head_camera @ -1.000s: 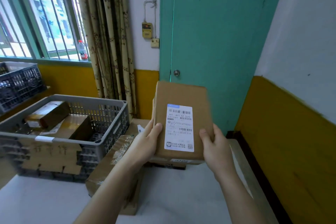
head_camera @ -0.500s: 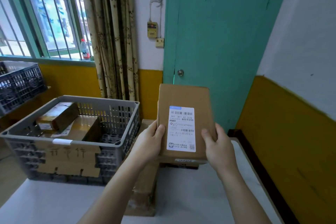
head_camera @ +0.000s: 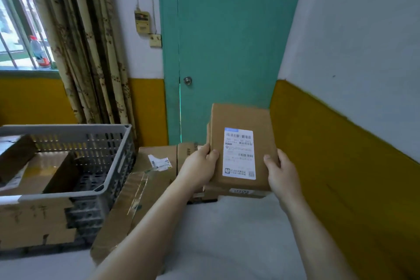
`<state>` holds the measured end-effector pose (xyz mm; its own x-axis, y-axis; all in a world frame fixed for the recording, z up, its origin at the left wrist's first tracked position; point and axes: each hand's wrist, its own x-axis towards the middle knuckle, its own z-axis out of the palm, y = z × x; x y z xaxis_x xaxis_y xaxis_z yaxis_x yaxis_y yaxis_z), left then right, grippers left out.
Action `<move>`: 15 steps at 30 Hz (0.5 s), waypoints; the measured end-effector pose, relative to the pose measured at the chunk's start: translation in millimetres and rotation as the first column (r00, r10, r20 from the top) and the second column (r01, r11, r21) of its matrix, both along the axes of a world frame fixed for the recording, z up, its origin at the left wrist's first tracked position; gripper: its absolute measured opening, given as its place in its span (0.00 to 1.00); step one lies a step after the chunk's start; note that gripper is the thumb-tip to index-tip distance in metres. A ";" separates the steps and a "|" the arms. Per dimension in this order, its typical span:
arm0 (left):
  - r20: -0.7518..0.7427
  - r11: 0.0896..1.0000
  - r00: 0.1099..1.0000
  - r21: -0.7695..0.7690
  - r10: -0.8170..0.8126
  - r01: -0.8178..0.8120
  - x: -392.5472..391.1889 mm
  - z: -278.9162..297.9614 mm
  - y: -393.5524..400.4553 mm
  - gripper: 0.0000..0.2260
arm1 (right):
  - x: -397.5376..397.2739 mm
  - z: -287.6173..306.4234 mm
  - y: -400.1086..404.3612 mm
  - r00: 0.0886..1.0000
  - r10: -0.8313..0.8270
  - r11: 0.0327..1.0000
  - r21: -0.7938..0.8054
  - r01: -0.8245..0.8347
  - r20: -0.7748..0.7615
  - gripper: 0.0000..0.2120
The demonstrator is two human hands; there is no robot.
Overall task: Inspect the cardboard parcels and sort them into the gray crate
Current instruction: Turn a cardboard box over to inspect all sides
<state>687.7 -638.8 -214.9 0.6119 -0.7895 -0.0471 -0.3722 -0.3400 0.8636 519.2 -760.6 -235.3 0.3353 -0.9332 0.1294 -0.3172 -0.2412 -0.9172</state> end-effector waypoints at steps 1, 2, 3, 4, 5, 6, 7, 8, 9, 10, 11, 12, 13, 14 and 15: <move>-0.023 1.000 1.000 -0.012 -0.003 0.003 0.2 -2.3 -6.5 0.20 | -0.8 -0.6 -6.6 1.000 -0.015 1.000 0.015 0.015 0.003 0.17; -0.042 1.000 0.999 -0.023 -0.014 0.013 -1.9 -4.6 -17.2 0.20 | -3.1 -2.9 -18.6 1.000 -0.024 0.999 0.033 0.024 0.006 0.18; -0.068 0.999 0.997 -0.037 -0.027 0.024 -5.2 -9.1 -30.6 0.20 | -7.6 -4.7 -31.3 1.000 -0.030 0.998 0.051 0.030 0.003 0.18; -0.077 0.998 0.996 -0.049 -0.032 0.028 -11.6 -15.5 -55.8 0.19 | -14.4 -8.5 -55.6 1.000 -0.027 0.998 0.064 0.027 -0.005 0.17; -0.092 0.998 0.995 -0.064 -0.029 0.023 -13.8 -20.8 -68.4 0.19 | -16.8 -10.5 -70.7 1.000 -0.018 0.998 0.063 0.019 -0.019 0.17; -0.116 0.997 0.993 -0.077 -0.018 0.009 -17.0 -26.6 -84.6 0.19 | -19.6 -14.7 -90.4 1.000 -0.010 0.998 0.064 0.012 -0.029 0.18; -0.148 0.996 0.989 -0.087 -0.005 -0.008 -20.4 -33.3 -100.2 0.19 | -22.4 -19.7 -109.6 0.999 -0.004 0.998 0.063 0.006 -0.043 0.18; -0.169 0.996 0.985 -0.087 0.011 -0.026 -22.8 -41.3 -115.3 0.20 | -24.4 -25.8 -128.3 0.998 0.005 0.998 0.061 -0.001 -0.058 0.18; -0.189 0.995 0.981 -0.085 0.036 -0.052 -24.9 -48.6 -127.3 0.20 | -26.2 -32.6 -144.5 0.996 0.011 0.998 0.065 -0.006 -0.083 0.18; -0.208 0.994 0.976 -0.073 0.061 -0.077 -27.4 -57.5 -142.4 0.19 | -27.9 -40.9 -162.9 0.993 0.027 0.997 0.076 -0.018 -0.111 0.18; -0.235 0.992 0.968 -0.063 0.089 -0.107 -28.3 -66.6 -157.3 0.19 | -27.9 -49.9 -181.9 0.989 0.051 0.995 0.086 -0.039 -0.140 0.19; -0.260 0.990 0.959 -0.052 0.110 -0.128 -28.7 -73.3 -163.3 0.18 | -28.1 -56.6 -191.7 0.984 0.070 0.994 0.098 -0.054 -0.166 0.20; -0.283 0.988 0.950 -0.037 0.134 -0.150 -29.2 -82.1 -177.0 0.18 | -27.1 -64.1 -207.4 0.978 0.094 0.991 0.115 -0.074 -0.184 0.20; -0.290 0.988 0.946 -0.009 0.146 -0.156 -30.2 -91.3 -188.8 0.18 | -26.2 -73.5 -220.6 0.971 0.115 0.988 0.128 -0.089 -0.211 0.21; -0.285 0.989 0.947 0.025 0.147 -0.146 -30.8 -98.5 -197.1 0.19 | -25.4 -81.9 -231.0 0.963 0.125 0.986 0.142 -0.093 -0.237 0.21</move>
